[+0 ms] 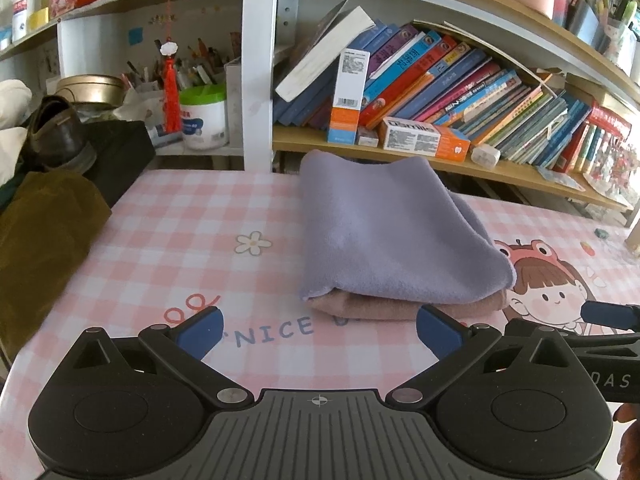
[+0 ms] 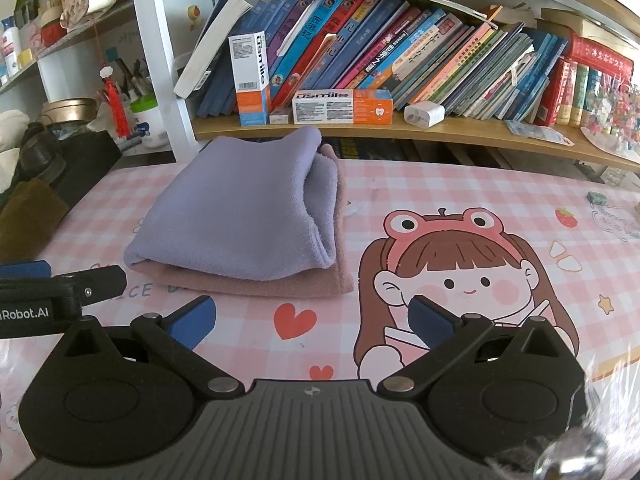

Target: Fold clothes

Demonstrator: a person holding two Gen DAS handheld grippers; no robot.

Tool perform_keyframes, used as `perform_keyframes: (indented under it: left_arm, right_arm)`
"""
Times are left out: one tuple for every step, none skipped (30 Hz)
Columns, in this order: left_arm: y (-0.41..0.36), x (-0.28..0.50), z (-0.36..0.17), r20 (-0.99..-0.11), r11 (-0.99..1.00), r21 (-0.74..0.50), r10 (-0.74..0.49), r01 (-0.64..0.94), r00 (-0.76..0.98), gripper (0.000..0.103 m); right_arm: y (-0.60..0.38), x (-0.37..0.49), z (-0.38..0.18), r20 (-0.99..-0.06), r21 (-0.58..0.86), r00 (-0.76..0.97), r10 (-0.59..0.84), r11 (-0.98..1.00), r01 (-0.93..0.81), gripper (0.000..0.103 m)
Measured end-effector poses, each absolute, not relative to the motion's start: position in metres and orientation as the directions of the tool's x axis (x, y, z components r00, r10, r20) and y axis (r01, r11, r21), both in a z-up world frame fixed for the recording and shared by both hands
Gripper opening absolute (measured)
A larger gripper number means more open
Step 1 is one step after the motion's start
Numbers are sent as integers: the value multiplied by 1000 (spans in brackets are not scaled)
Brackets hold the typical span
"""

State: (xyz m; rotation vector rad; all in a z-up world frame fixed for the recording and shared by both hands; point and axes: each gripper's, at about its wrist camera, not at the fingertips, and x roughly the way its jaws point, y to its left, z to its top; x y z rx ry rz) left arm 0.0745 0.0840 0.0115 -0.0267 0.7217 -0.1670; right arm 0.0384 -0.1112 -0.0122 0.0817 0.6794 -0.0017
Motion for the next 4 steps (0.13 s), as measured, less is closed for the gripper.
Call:
perform_keyframes:
  left_arm:
    - [84, 75, 11, -656, 986, -83, -162, 143, 737, 103]
    - [85, 75, 11, -657, 986, -85, -163, 143, 736, 103]
    - [85, 76, 11, -658, 986, -87, -164, 142, 735, 103]
    - [86, 76, 11, -659, 986, -88, -164, 141, 734, 103]
  right_arm:
    - [-111, 39, -12, -628, 75, 778, 25, 997, 29, 103]
    - [-111, 39, -12, -628, 74, 778, 24, 997, 29, 103]
    - [-111, 39, -12, -629, 74, 777, 24, 997, 30, 103]
    - [-111, 39, -13, -629, 74, 777, 23, 997, 30, 103]
